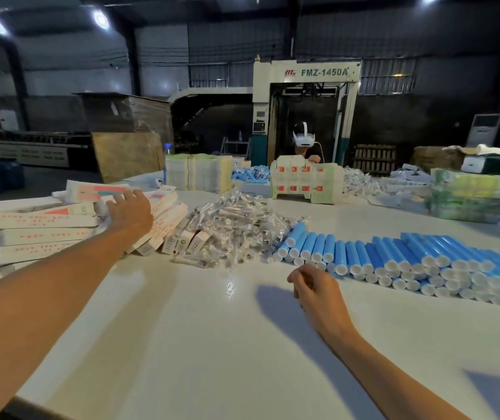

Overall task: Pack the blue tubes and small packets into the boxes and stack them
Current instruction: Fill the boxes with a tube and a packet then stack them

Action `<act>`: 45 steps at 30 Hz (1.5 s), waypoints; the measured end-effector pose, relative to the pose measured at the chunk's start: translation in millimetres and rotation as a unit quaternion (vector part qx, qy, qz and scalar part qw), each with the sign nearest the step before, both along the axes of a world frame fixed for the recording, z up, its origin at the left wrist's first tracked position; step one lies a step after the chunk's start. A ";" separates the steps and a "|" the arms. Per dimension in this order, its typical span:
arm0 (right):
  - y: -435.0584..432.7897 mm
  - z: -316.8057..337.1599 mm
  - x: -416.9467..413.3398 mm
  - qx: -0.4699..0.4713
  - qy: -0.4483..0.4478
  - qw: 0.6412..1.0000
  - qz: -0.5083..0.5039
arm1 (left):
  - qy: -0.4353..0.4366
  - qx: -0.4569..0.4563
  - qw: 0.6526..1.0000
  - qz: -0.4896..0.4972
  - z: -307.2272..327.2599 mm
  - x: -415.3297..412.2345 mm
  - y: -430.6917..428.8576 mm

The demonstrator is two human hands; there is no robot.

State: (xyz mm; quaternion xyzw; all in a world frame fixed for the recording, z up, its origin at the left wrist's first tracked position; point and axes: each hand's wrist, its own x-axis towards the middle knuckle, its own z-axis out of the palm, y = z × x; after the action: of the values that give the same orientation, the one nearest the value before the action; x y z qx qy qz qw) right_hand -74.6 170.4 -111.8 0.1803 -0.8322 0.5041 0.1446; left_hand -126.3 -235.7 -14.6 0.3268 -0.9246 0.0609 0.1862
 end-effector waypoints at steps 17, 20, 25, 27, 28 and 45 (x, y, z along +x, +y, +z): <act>1.4 5.2 9.9 0.020 0.000 1.000 0.015 | 0.220 0.322 0.853 -0.346 33.3 55.8 53.8; 1.6 6.8 11.2 0.023 0.006 1.000 0.012 | 0.182 0.535 0.735 -0.375 27.1 58.3 104.6; 3.5 9.6 12.6 0.006 0.009 1.000 -0.006 | 0.108 0.564 0.682 -0.453 -0.2 63.1 190.3; 3.7 10.3 14.4 0.004 0.012 1.000 -0.020 | 0.137 0.580 0.667 -0.447 -10.3 61.8 217.8; 4.4 10.8 14.7 0.005 0.014 0.999 -0.030 | 0.154 0.612 0.642 -0.436 -16.5 60.2 228.6; 113.8 49.1 -99.3 0.516 0.037 0.797 -0.311 | 0.287 0.495 0.703 -0.422 -59.3 57.4 228.0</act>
State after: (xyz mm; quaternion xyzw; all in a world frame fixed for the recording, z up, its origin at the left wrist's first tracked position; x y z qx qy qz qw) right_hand -173.9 284.2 -62.7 -0.0214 -0.9743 -0.0792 0.2097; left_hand -68.9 -7.7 -73.9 -0.0512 -0.7650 -0.5870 0.2599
